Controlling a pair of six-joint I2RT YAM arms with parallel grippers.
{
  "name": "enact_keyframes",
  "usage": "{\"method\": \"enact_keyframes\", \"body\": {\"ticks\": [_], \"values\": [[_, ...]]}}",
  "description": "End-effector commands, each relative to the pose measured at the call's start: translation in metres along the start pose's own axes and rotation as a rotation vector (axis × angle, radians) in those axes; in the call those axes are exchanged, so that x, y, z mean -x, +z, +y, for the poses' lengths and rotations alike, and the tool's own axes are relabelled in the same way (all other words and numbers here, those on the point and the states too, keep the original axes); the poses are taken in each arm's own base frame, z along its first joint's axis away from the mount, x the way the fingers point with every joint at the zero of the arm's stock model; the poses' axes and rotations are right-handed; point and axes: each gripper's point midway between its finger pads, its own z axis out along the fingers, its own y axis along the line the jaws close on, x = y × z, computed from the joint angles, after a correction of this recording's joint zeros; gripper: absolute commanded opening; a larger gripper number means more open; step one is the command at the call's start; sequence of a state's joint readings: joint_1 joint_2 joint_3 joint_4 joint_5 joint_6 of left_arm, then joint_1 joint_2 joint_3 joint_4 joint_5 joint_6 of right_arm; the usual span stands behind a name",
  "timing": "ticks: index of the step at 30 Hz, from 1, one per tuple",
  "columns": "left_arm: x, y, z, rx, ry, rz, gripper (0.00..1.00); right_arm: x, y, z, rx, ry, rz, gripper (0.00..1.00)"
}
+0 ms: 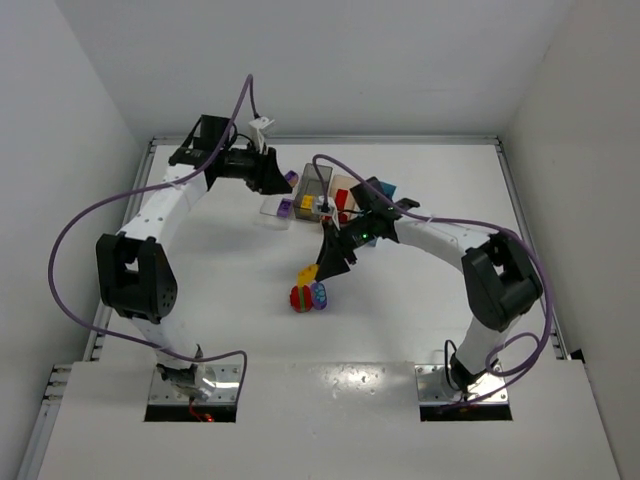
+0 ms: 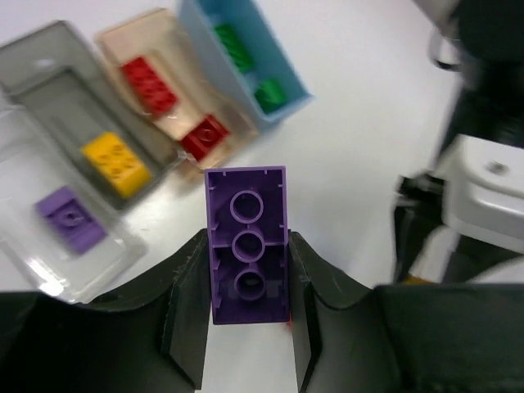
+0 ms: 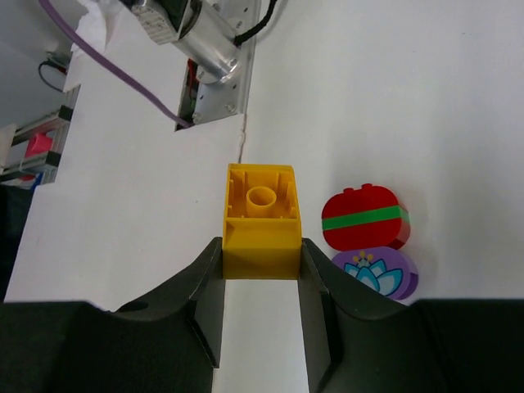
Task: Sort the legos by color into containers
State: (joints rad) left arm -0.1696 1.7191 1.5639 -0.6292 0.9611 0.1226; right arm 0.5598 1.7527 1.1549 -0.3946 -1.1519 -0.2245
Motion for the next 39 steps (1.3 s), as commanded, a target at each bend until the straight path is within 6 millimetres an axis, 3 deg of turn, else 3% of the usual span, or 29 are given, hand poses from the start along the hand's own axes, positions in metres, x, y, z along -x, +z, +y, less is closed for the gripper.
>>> {"method": "enact_keyframes", "body": {"ticks": [1,8,14,15,21,22,24,25,28,30,31,34,35,36,39], "values": [[0.039,-0.006,0.034,0.280,-0.017,-0.132,0.00,0.029,-0.013,0.000,-0.050,-0.077,-0.071,0.00],[-0.014,0.025,0.077,0.502,-0.123,-0.015,0.01,0.047,-0.036,-0.028,-0.188,0.050,-0.190,0.00],[-0.039,0.032,0.112,0.650,-0.150,0.052,0.05,0.069,-0.061,-0.051,-0.275,0.095,-0.273,0.00],[-0.037,0.033,0.116,0.662,-0.145,0.045,0.05,0.076,-0.068,-0.053,-0.286,0.089,-0.290,0.00],[-0.052,0.037,0.141,0.745,-0.181,0.080,0.06,0.098,-0.097,-0.089,-0.424,0.130,-0.368,0.00],[-0.047,0.035,0.142,0.758,-0.175,0.069,0.09,0.100,-0.099,-0.094,-0.442,0.140,-0.375,0.00],[-0.058,0.040,0.148,0.757,-0.189,0.096,0.21,0.107,-0.108,-0.112,-0.505,0.153,-0.396,0.00],[-0.053,0.041,0.147,0.747,-0.184,0.086,0.29,0.110,-0.110,-0.117,-0.523,0.153,-0.400,0.00],[-0.053,0.043,0.145,0.739,-0.205,0.077,0.79,0.132,-0.123,-0.137,-0.609,0.129,-0.433,0.00],[-0.053,0.043,0.145,0.739,-0.205,0.077,0.93,0.132,-0.124,-0.154,-0.640,0.142,-0.435,0.00],[-0.044,0.038,0.141,0.738,-0.186,0.062,0.95,0.142,-0.129,-0.160,-0.670,0.129,-0.450,0.00],[-0.025,0.027,0.129,0.738,-0.151,0.018,0.96,0.143,-0.128,-0.184,-0.715,0.153,-0.444,0.00],[-0.006,0.018,0.115,0.721,-0.135,-0.030,0.96,0.144,-0.130,-0.191,-0.735,0.141,-0.442,0.00],[0.004,0.013,0.108,0.720,-0.128,-0.067,0.96,0.137,-0.121,-0.201,-0.739,0.165,-0.424,0.00],[0.034,-0.007,0.076,0.688,-0.129,-0.180,1.00,0.140,-0.119,-0.218,-0.777,0.158,-0.423,0.00]]}}
